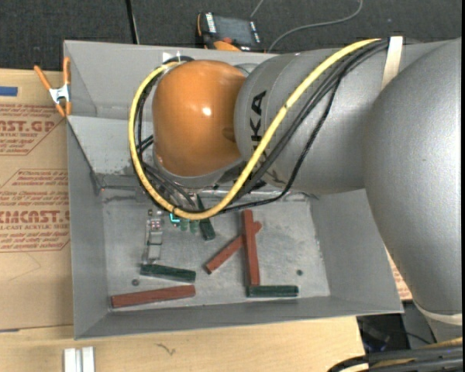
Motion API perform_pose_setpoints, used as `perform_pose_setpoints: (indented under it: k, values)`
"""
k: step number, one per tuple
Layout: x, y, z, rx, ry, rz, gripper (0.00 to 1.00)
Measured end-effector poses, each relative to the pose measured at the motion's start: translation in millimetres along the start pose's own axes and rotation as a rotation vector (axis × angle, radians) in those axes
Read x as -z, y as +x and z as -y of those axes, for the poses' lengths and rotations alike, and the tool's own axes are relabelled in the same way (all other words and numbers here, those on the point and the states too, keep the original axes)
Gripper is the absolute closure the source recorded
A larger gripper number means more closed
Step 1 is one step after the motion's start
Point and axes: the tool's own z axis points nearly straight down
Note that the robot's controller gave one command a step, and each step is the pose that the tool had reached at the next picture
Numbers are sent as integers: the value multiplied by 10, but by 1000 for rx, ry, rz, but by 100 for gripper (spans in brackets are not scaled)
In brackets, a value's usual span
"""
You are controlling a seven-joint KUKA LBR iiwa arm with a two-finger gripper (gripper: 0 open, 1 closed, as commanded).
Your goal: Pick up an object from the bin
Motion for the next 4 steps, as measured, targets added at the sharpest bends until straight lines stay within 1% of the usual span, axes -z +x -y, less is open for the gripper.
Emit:
perform_pose_setpoints:
  k: [1,2,3,4]
  values:
    - [-1280,212,574,293,2,1,0]
    - [-1230,192,557,294,0,5,100]
    - [178,-186,-98,488,-2,19,100]
    - [131,-168,-79,486,-1,9,0]
